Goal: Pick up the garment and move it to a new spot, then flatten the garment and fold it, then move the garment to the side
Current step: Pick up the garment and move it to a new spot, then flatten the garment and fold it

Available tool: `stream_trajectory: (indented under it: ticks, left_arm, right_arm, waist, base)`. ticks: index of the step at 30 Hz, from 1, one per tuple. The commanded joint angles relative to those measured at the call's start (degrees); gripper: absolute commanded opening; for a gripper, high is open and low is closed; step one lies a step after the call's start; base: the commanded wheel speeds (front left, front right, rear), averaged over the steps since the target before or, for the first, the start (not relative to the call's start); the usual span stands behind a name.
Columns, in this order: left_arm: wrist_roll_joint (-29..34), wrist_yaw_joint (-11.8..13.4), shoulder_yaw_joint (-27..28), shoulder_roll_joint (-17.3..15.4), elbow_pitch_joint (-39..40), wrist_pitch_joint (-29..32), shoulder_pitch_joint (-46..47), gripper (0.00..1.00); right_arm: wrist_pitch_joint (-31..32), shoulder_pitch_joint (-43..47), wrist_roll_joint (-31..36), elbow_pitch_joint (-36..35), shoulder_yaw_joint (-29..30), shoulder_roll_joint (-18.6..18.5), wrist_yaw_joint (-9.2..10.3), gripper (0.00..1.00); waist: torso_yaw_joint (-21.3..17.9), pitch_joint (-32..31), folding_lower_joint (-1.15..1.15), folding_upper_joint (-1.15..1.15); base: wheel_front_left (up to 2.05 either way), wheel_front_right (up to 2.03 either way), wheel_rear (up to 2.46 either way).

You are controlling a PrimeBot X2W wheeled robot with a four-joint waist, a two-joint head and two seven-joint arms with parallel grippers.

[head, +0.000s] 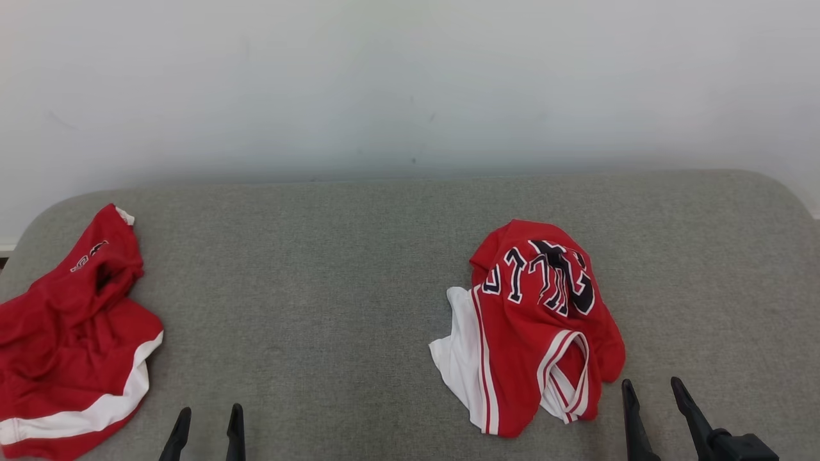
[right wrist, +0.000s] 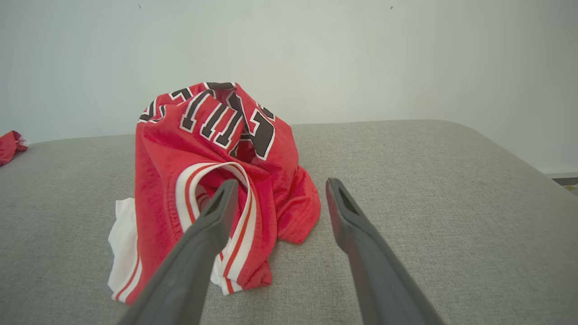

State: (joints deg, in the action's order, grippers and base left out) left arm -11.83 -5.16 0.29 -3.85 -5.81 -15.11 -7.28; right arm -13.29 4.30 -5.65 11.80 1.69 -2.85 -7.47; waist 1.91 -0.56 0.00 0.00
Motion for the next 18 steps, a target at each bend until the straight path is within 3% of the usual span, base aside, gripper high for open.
stream_trajectory:
  ticks: [1,18]
  left_arm:
    - [0.7,-0.4,0.2,0.2,0.2,-0.1,-0.6,1.0]
    - [0.8,-1.6,0.5,0.9,-0.9,-0.1,0.4,1.0]
  right_arm:
    - [-0.2,0.5,-0.4,0.1,0.1,-0.1,-0.05,1.0]
    - [-0.8,-0.7,-1.4,0.9,-0.4,-0.1,-0.05,1.0]
  waist:
    - [-0.4,0.1,0.0,0.0]
    - [-1.5,0.5,0.0,0.0]
  base:
    - [0.0,0.0,0.0]
    - [0.0,0.0,0.0]
